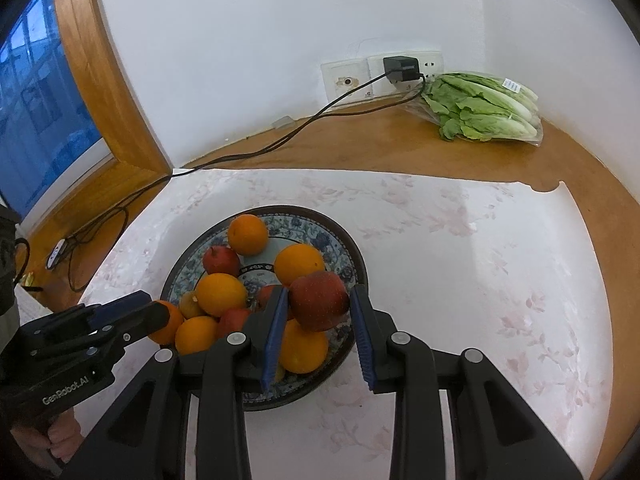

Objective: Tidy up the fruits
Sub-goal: 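Carry the orange in the left gripper onto the plate while the right gripper carries its apple there, then open the left gripper to release the orange while the right gripper releases the apple, then move the left gripper back to a small yellow-green fruit on the cloth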

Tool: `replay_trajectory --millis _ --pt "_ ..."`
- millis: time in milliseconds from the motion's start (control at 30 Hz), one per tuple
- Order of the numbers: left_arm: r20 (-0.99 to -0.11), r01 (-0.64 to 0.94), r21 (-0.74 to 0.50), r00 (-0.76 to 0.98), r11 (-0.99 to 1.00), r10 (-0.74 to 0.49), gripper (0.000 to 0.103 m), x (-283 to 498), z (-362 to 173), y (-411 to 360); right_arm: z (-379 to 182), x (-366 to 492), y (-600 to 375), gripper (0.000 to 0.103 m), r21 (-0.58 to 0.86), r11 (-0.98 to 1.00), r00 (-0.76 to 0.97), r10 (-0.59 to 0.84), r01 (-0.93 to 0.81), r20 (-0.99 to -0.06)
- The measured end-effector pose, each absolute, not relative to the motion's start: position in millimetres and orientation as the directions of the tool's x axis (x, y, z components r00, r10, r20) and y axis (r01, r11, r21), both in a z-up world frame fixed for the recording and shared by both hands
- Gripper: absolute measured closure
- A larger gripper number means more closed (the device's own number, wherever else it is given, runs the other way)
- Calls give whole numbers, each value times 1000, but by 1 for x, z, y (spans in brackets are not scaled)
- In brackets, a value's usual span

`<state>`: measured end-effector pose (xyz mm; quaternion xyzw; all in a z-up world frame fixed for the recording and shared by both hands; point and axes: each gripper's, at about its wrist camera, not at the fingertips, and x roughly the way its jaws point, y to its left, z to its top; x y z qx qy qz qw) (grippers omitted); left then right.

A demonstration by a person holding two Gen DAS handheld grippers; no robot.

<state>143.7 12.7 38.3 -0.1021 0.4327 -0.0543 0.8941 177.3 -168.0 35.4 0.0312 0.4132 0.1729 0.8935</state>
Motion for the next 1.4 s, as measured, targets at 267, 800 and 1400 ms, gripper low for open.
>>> replay_trajectory --millis 267,800,1400 --pt "-767 18 -221 615 975 -185 68 142 41 9 39 174 -168 63 209 935 611 345 -285 -713" --pt "-770 43 -209 609 977 -191 53 115 60 -3 62 142 -181 62 227 924 608 374 -306 -700" --pt "-806 75 -242 539 967 -244 53 65 53 -21 56 75 -188 62 205 932 547 344 -300 -763"
